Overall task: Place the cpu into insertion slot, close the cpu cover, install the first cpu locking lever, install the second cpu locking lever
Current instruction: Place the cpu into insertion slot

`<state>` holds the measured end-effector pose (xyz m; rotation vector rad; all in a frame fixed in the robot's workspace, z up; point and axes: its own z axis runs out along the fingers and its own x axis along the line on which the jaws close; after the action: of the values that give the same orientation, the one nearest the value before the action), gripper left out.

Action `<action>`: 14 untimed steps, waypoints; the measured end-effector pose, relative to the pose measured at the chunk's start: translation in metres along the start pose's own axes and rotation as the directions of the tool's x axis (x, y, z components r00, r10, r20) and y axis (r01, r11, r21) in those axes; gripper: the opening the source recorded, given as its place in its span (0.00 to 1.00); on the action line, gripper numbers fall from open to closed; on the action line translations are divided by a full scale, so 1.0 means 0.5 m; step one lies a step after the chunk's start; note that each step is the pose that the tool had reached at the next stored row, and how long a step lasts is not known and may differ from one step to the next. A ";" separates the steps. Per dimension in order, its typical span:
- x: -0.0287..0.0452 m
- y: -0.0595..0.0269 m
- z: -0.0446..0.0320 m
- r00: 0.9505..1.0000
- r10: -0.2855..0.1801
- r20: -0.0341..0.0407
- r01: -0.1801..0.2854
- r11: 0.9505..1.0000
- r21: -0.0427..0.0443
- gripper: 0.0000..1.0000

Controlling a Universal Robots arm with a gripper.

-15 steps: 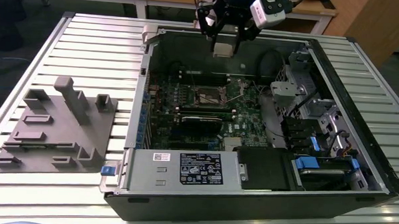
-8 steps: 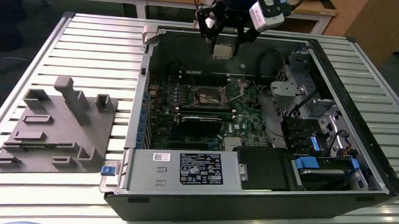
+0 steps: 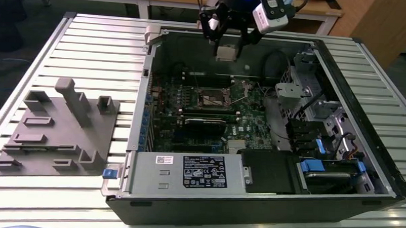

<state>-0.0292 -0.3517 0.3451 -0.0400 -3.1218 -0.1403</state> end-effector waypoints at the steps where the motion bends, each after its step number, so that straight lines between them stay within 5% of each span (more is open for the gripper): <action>1: 0.001 0.000 0.002 1.000 0.000 0.000 0.000 1.000 0.000 0.54; 14: 0.006 -0.009 0.033 1.000 0.000 0.002 0.000 1.000 0.000 0.54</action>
<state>-0.0324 -0.3544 0.3283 -0.0396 -3.1240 -0.1409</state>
